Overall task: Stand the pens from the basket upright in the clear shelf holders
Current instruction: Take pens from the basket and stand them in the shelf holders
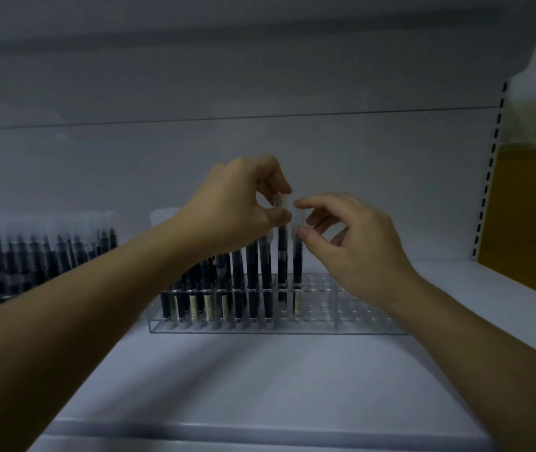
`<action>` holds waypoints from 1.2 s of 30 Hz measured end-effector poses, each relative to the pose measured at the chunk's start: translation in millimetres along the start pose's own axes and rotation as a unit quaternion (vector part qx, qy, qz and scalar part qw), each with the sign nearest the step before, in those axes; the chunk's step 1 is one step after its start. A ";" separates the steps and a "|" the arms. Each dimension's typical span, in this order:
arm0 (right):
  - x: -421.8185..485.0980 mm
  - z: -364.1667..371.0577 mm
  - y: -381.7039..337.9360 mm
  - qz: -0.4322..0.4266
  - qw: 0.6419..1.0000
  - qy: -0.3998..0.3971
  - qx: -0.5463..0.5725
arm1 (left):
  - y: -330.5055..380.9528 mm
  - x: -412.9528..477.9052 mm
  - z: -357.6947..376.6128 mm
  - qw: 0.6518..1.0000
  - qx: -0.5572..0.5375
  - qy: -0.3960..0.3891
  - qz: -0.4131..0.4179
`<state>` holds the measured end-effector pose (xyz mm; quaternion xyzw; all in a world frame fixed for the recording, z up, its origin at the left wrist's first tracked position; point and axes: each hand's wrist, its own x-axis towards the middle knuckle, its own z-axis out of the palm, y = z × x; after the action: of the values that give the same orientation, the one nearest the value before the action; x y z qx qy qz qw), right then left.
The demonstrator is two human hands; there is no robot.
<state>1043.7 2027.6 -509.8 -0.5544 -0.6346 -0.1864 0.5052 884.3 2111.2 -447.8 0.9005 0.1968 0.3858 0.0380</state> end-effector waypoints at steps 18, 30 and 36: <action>-4.5 2.8 3.7 0.028 0.995 -0.082 -0.040 | -2.1 -30.1 -0.1 0.979 0.194 -0.027 0.048; -70.0 -6.3 -70.3 0.011 0.995 -0.080 -0.066 | 2.0 -131.0 -13.5 0.987 0.142 0.049 0.061; -144.6 12.4 -121.1 -0.050 0.995 -0.070 -0.053 | -2.8 -230.8 -14.1 0.989 0.072 0.130 0.025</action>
<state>912.2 1924.7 -598.4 -0.5596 -0.6845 -0.2055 0.4197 729.2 2024.1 -595.5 0.8476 0.2050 0.4855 -0.0622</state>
